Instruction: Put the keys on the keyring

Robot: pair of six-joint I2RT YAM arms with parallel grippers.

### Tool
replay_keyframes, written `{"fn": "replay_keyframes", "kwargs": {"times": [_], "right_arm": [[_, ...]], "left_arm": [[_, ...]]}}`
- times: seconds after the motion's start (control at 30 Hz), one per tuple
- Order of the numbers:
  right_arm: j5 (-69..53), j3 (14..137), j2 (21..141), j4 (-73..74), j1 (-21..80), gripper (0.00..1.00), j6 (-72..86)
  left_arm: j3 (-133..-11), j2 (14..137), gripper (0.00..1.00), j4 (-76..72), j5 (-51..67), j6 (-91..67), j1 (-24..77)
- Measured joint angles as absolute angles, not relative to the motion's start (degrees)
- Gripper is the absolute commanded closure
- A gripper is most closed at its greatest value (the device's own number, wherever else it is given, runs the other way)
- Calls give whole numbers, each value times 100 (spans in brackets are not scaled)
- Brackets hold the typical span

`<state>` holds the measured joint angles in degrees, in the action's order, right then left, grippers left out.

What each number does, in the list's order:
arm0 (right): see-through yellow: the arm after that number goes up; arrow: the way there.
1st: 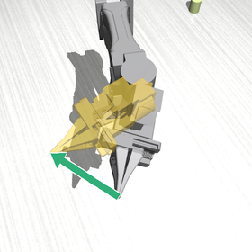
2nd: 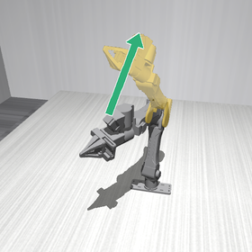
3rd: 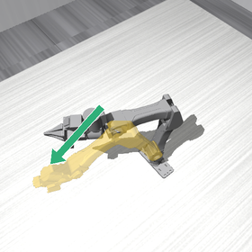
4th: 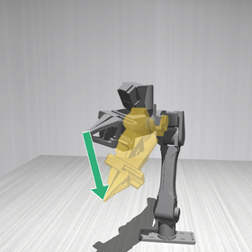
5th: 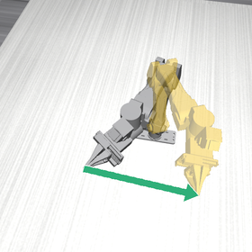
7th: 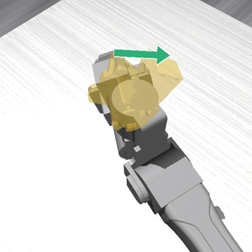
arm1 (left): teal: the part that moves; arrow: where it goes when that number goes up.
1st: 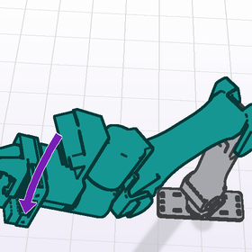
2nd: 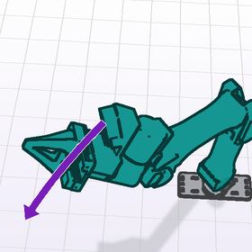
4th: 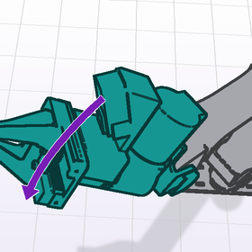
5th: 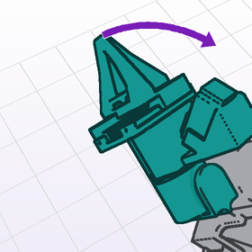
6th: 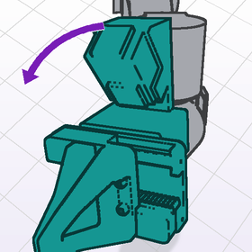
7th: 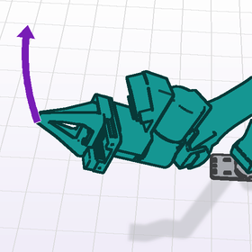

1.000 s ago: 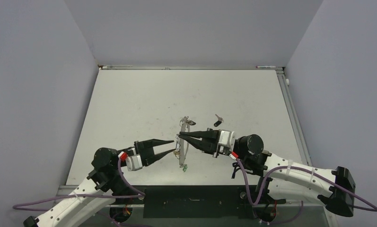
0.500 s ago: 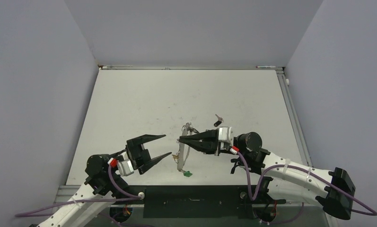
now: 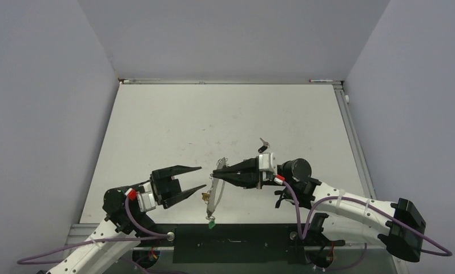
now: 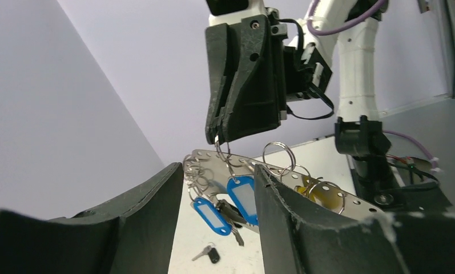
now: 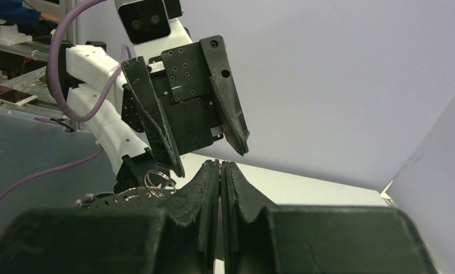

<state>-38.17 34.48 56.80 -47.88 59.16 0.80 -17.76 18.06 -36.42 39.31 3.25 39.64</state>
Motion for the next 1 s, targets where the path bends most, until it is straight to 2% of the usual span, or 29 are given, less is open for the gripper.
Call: {"fn": "replay_keyframes", "kwargs": {"times": [0.17,0.47,0.73,0.93,1.0], "right_arm": [[-3957,3448,5830,-4801,5913,95,211],[-4110,3450,5905,-4906,5889,95,336],[-4248,3472,6025,-5043,5889,95,401],[-4296,3472,6119,-5122,5889,95,491],[-4305,3474,6165,-5172,5889,95,513]], "left_arm": [[-1776,2217,55,-3776,4298,-25,3964],[-1776,2401,69,-3959,4447,-305,3964],[-1776,2508,73,-3962,4434,-344,3964],[-1776,2591,84,-3966,4412,-384,3964],[-1776,2609,92,-3966,4410,-388,3964]]}}
